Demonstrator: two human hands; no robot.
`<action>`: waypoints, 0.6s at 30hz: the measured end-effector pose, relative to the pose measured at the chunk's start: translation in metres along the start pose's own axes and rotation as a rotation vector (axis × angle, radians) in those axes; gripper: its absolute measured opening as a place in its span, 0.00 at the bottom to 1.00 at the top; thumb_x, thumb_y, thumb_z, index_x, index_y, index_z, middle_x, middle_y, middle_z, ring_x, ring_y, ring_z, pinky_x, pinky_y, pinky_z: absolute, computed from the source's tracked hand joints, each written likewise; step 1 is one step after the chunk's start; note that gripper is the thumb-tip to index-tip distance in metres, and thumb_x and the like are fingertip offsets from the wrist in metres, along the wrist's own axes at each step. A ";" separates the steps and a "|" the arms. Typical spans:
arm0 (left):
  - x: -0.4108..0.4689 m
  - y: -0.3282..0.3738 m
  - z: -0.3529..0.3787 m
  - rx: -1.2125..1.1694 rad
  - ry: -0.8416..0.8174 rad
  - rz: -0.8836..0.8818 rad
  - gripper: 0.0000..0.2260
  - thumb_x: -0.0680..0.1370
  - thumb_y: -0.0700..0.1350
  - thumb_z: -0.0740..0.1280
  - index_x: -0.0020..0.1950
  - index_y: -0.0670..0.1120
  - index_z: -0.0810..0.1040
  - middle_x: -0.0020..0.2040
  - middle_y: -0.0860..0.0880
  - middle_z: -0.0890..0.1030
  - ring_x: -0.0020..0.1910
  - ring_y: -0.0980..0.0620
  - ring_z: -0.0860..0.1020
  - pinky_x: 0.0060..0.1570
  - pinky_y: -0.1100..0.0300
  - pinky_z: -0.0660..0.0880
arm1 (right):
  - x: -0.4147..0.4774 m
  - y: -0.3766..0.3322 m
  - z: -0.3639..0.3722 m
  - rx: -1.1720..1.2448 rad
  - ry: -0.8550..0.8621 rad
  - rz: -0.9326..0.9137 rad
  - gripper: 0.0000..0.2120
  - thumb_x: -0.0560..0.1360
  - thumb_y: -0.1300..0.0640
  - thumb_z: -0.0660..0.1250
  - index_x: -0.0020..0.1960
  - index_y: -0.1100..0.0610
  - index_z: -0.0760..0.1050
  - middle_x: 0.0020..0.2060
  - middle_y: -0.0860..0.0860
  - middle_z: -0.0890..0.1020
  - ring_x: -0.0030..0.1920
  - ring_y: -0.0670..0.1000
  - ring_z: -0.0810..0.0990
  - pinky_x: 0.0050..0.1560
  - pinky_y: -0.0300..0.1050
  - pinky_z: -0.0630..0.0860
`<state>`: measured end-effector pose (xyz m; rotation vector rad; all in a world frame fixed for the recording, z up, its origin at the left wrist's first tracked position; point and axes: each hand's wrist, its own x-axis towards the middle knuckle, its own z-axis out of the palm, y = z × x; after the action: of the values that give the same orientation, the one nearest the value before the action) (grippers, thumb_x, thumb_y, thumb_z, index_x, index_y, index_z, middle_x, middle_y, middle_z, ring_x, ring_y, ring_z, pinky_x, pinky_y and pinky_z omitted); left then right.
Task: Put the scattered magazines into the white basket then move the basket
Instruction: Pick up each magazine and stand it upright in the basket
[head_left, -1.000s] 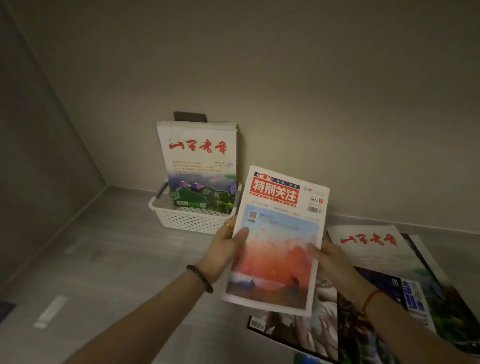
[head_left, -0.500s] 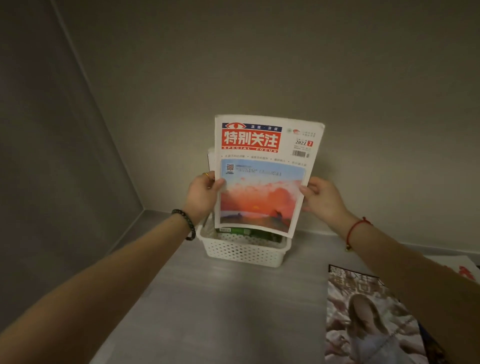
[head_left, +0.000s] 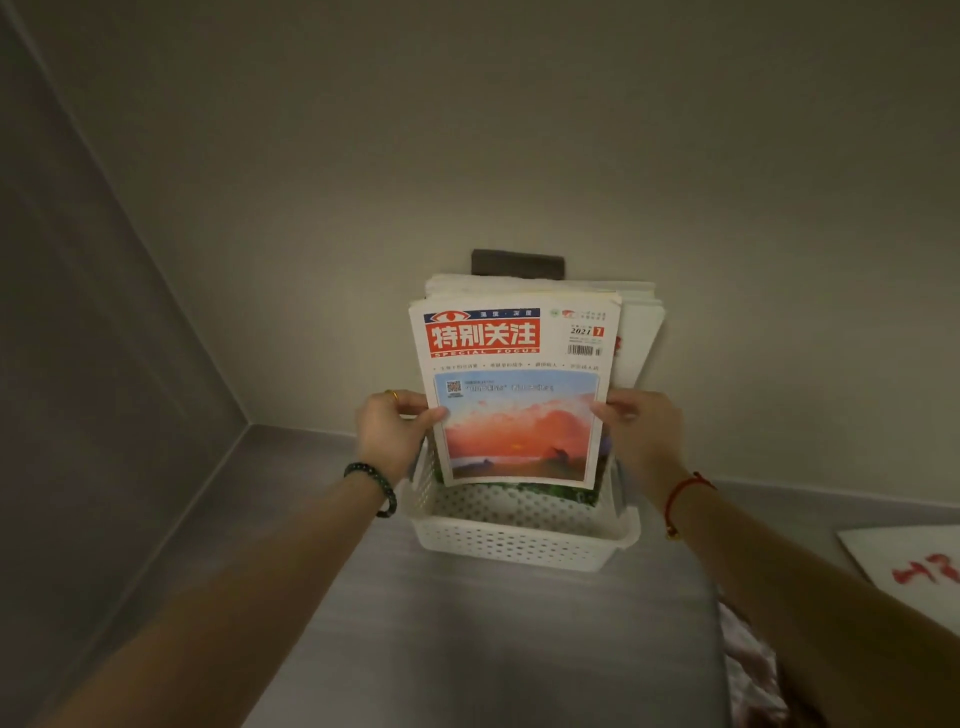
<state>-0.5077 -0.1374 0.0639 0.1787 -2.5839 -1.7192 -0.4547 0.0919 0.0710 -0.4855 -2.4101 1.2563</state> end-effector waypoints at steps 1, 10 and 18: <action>0.003 -0.006 0.003 0.004 0.003 -0.009 0.05 0.70 0.43 0.72 0.37 0.46 0.76 0.43 0.49 0.80 0.39 0.53 0.78 0.35 0.64 0.73 | 0.000 0.005 0.005 0.004 -0.003 0.023 0.07 0.72 0.61 0.67 0.45 0.62 0.82 0.40 0.59 0.84 0.39 0.56 0.80 0.46 0.47 0.77; 0.015 -0.023 0.017 0.011 0.022 -0.013 0.09 0.67 0.46 0.74 0.34 0.49 0.74 0.35 0.54 0.77 0.38 0.52 0.78 0.37 0.61 0.75 | 0.006 0.038 0.022 0.047 0.033 0.211 0.03 0.69 0.58 0.70 0.40 0.58 0.81 0.32 0.51 0.80 0.34 0.52 0.80 0.39 0.43 0.77; -0.006 -0.016 0.012 -0.005 -0.012 -0.027 0.10 0.68 0.46 0.74 0.33 0.47 0.73 0.34 0.50 0.79 0.35 0.50 0.79 0.39 0.57 0.79 | -0.006 0.036 -0.005 0.154 0.073 0.209 0.06 0.69 0.62 0.70 0.35 0.55 0.77 0.31 0.52 0.81 0.33 0.50 0.80 0.36 0.41 0.79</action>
<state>-0.5017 -0.1320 0.0443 0.2047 -2.5964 -1.7409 -0.4428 0.1119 0.0424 -0.7386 -2.2260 1.4707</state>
